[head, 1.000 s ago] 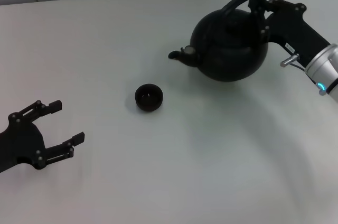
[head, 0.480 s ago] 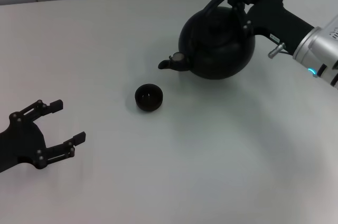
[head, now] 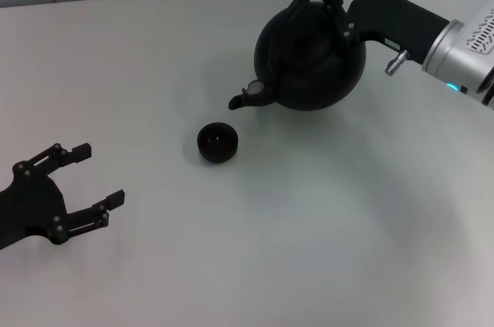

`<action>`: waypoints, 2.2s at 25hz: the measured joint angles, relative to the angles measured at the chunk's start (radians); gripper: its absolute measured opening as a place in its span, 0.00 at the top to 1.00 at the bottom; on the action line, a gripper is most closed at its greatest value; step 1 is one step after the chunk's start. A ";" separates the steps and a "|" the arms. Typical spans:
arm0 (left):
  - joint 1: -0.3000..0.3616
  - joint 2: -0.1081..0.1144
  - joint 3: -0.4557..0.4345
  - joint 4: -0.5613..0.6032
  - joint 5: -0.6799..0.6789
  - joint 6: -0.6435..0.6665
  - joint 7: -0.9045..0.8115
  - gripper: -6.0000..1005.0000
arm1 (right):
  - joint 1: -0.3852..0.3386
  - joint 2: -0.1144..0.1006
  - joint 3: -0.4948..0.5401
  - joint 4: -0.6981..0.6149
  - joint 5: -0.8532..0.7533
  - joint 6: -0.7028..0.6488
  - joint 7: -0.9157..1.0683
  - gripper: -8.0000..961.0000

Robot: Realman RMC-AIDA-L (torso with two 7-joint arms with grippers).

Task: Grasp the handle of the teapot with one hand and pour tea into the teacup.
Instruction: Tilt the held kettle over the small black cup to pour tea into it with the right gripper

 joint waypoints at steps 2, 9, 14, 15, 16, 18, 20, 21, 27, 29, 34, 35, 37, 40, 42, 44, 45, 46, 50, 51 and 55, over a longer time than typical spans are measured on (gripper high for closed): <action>0.000 0.000 0.000 0.000 0.000 -0.001 0.000 0.14 | 0.010 0.000 -0.009 -0.013 0.000 -0.001 -0.006 0.91; 0.000 0.000 0.000 0.000 0.000 -0.003 -0.001 0.14 | 0.032 0.001 -0.010 -0.022 0.000 0.000 -0.031 0.91; 0.000 0.000 -0.001 0.000 0.000 -0.001 -0.010 0.14 | 0.044 0.000 -0.029 -0.027 -0.003 0.008 -0.049 0.91; 0.000 0.000 0.000 0.000 0.000 -0.001 -0.010 0.14 | 0.044 0.000 -0.040 -0.030 -0.001 0.008 -0.054 0.91; 0.000 0.000 0.000 0.000 0.000 -0.001 -0.010 0.14 | 0.044 0.001 -0.049 -0.033 0.001 0.009 -0.058 0.91; 0.000 0.000 0.000 0.000 0.000 0.000 -0.010 0.14 | 0.047 0.001 -0.073 -0.036 0.002 0.009 -0.065 0.91; 0.000 0.000 0.000 0.000 0.000 0.000 -0.010 0.14 | 0.049 0.001 -0.079 -0.037 0.002 0.009 -0.068 0.91; 0.000 0.000 0.000 0.000 0.000 0.000 -0.010 0.14 | 0.050 0.002 -0.082 -0.038 0.002 0.010 -0.071 0.91; 0.000 0.000 0.000 0.000 0.000 0.000 -0.011 0.14 | 0.065 0.002 -0.116 -0.052 -0.001 0.012 -0.087 0.91; 0.000 0.000 0.000 0.000 0.000 0.000 -0.011 0.14 | 0.066 0.002 -0.127 -0.056 0.001 0.012 -0.087 0.91; 0.000 0.000 0.000 0.000 0.000 -0.003 -0.011 0.14 | 0.075 0.002 -0.163 -0.072 0.003 0.012 -0.088 0.91; 0.000 0.000 0.000 0.000 0.000 -0.003 -0.011 0.14 | 0.075 0.003 -0.164 -0.074 0.003 0.012 -0.090 0.91; 0.000 0.000 0.000 0.000 0.000 -0.004 -0.011 0.14 | 0.075 0.005 -0.164 -0.078 0.003 0.012 -0.108 0.91; 0.000 0.000 0.000 0.000 0.000 -0.005 -0.012 0.14 | 0.077 0.005 -0.165 -0.080 0.002 0.012 -0.113 0.91; 0.000 0.000 0.000 0.000 0.000 -0.005 -0.012 0.14 | 0.078 0.005 -0.178 -0.087 0.002 0.011 -0.114 0.91; 0.000 0.000 0.000 0.000 0.000 -0.005 -0.012 0.14 | 0.078 0.005 -0.188 -0.091 0.003 0.011 -0.114 0.91; 0.000 0.000 0.000 0.000 0.000 -0.006 -0.013 0.14 | 0.078 0.005 -0.197 -0.094 0.005 0.011 -0.114 0.91; 0.000 0.000 0.000 0.000 0.000 -0.006 -0.013 0.14 | 0.078 0.005 -0.203 -0.097 0.006 0.012 -0.114 0.91; 0.000 0.000 0.000 0.000 0.000 -0.006 -0.014 0.14 | 0.080 0.005 -0.209 -0.102 0.007 0.012 -0.122 0.91; 0.000 0.000 0.000 0.000 0.000 -0.006 -0.014 0.14 | 0.081 0.005 -0.209 -0.103 0.007 0.012 -0.128 0.91; 0.000 0.000 0.000 0.000 0.000 -0.006 -0.014 0.14 | 0.083 0.005 -0.209 -0.104 0.007 0.013 -0.139 0.91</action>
